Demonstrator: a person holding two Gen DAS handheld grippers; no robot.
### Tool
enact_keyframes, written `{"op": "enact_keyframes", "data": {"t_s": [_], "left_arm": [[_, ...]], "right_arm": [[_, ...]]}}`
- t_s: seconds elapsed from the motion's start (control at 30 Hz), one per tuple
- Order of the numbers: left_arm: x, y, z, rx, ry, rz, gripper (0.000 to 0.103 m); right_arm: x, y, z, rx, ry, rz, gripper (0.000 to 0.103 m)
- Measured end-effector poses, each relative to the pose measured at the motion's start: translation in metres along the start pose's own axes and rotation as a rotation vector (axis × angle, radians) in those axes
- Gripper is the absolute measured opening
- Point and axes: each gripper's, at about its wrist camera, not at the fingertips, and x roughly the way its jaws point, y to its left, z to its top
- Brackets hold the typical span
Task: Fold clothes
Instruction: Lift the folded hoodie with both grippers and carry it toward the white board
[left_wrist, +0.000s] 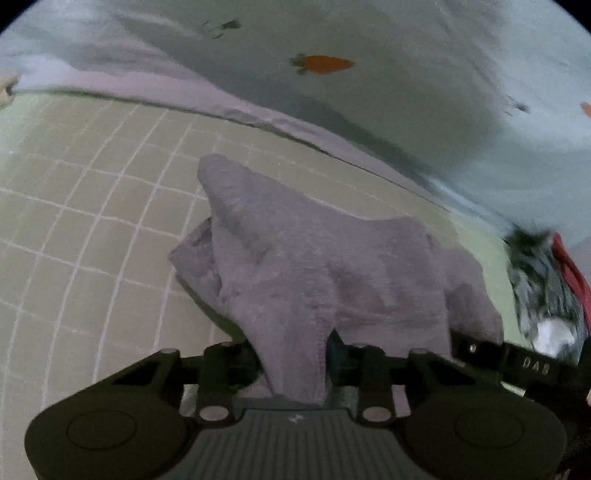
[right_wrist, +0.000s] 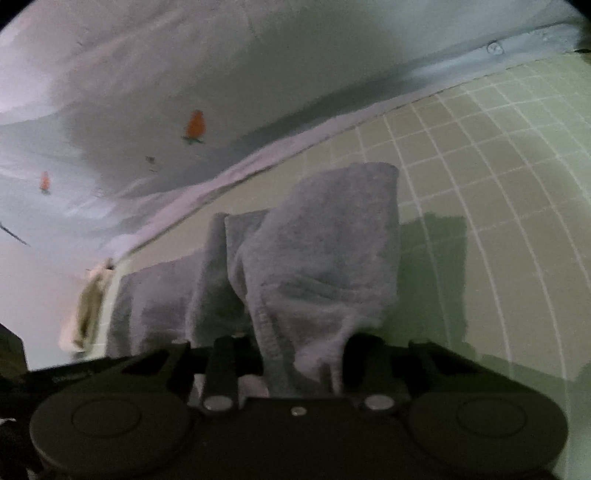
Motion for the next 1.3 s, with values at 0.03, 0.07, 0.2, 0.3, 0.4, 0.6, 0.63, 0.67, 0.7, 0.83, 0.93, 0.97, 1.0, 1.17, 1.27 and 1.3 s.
{"op": "enact_keyframes", "data": {"t_s": [0.03, 0.07, 0.2, 0.3, 0.4, 0.6, 0.63, 0.67, 0.7, 0.83, 0.93, 0.97, 1.0, 1.17, 1.27, 1.3], "left_arm": [[-0.009, -0.004, -0.008, 0.001, -0.007, -0.003, 0.031], [-0.018, -0.008, -0.015, -0.002, -0.014, -0.007, 0.03], [-0.051, -0.021, -0.047, 0.009, -0.038, 0.006, 0.028], [-0.071, -0.025, -0.066, -0.004, -0.054, 0.026, 0.026], [-0.089, -0.026, -0.083, -0.023, -0.07, 0.05, 0.026], [-0.129, -0.021, -0.114, -0.061, -0.087, 0.125, 0.025], [-0.135, -0.017, -0.118, -0.072, -0.089, 0.134, 0.025], [-0.141, -0.011, -0.12, -0.088, -0.094, 0.14, 0.024], [-0.147, -0.003, -0.121, -0.104, -0.103, 0.145, 0.023], [-0.168, 0.036, -0.115, -0.168, -0.15, 0.135, 0.017], [-0.182, 0.071, -0.105, -0.215, -0.191, 0.103, 0.016], [-0.185, 0.085, -0.1, -0.221, -0.206, 0.09, 0.016], [-0.186, 0.095, -0.096, -0.218, -0.216, 0.08, 0.016], [-0.181, 0.167, -0.063, -0.205, -0.205, 0.052, 0.016], [-0.164, 0.212, -0.052, -0.211, -0.185, 0.103, 0.024], [-0.159, 0.224, -0.049, -0.222, -0.172, 0.091, 0.027]], "right_arm": [[-0.006, 0.001, -0.005, 0.002, 0.0, 0.013, 0.03], [-0.012, 0.003, -0.01, 0.004, -0.001, 0.026, 0.029], [-0.035, 0.008, -0.031, 0.011, -0.002, 0.079, 0.029], [-0.052, 0.012, -0.047, 0.017, -0.003, 0.119, 0.029], [-0.069, 0.016, -0.063, 0.023, -0.005, 0.159, 0.029], [-0.104, 0.024, -0.094, 0.034, -0.007, 0.238, 0.029], [-0.109, 0.026, -0.099, 0.034, -0.007, 0.251, 0.029], [-0.107, 0.031, -0.101, 0.023, 0.0, 0.265, 0.029], [-0.102, 0.039, -0.104, 0.015, 0.01, 0.274, 0.029], [-0.079, 0.077, -0.109, -0.012, 0.036, 0.292, 0.029], [-0.056, 0.115, -0.109, -0.038, 0.036, 0.316, 0.029], [-0.047, 0.129, -0.11, -0.044, 0.035, 0.327, 0.028], [-0.036, 0.144, -0.109, -0.053, 0.035, 0.334, 0.028], [0.012, 0.212, -0.101, -0.129, 0.041, 0.248, 0.028], [0.041, 0.236, -0.095, -0.169, 0.045, 0.151, 0.028], [0.049, 0.236, -0.093, -0.179, 0.046, 0.095, 0.029]]}}
